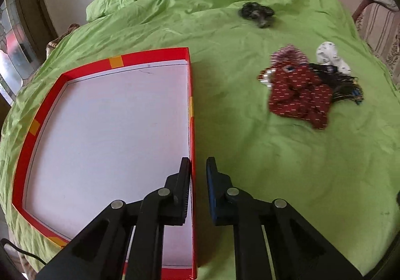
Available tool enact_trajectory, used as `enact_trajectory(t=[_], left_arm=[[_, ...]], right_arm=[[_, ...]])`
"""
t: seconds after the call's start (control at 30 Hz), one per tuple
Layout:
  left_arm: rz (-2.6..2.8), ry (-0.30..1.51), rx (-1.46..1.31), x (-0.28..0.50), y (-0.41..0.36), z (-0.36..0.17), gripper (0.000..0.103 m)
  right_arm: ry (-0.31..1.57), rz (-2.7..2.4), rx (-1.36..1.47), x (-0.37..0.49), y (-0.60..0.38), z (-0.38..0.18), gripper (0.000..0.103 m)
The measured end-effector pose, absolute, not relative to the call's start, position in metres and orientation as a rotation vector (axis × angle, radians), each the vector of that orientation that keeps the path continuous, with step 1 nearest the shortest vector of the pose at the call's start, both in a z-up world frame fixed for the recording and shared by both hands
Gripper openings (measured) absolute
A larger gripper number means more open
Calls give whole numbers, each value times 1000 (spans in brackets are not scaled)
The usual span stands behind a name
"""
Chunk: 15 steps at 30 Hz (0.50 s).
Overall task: Organize jewelry
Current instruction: 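Reach the left gripper to the red polka-dot scrunchie in the pile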
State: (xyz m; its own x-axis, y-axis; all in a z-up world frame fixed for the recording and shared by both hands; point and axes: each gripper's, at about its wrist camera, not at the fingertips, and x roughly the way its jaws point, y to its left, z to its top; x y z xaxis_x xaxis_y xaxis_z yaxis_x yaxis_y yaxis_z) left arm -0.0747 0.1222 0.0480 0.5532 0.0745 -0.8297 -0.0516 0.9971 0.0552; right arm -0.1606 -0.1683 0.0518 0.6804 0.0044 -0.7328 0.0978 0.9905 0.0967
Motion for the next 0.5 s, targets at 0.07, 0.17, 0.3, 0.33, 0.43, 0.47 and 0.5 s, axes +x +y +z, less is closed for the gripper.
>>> enact_trajectory(t=[0.07, 0.17, 0.3, 0.33, 0.43, 0.47, 0.5], left_arm=[[74, 961, 26, -77, 116, 55, 12], [79, 899, 33, -85, 109, 74, 13], [50, 836, 34, -95, 100, 97, 43], [48, 827, 37, -96, 98, 100, 51], [29, 822, 42, -97, 88, 108, 51], [23, 830, 41, -97, 86, 108, 51], [17, 840, 38, -95, 84, 108, 52]], right_arm=[[818, -46, 132, -161, -168, 52, 99], [799, -33, 125, -164, -167, 55, 99], [754, 0, 131, -166, -163, 59, 99], [745, 9, 135, -166, -162, 60, 99], [710, -5, 123, -165, -162, 67, 98], [707, -14, 126, -163, -163, 69, 98], [715, -7, 141, -160, -165, 70, 98]])
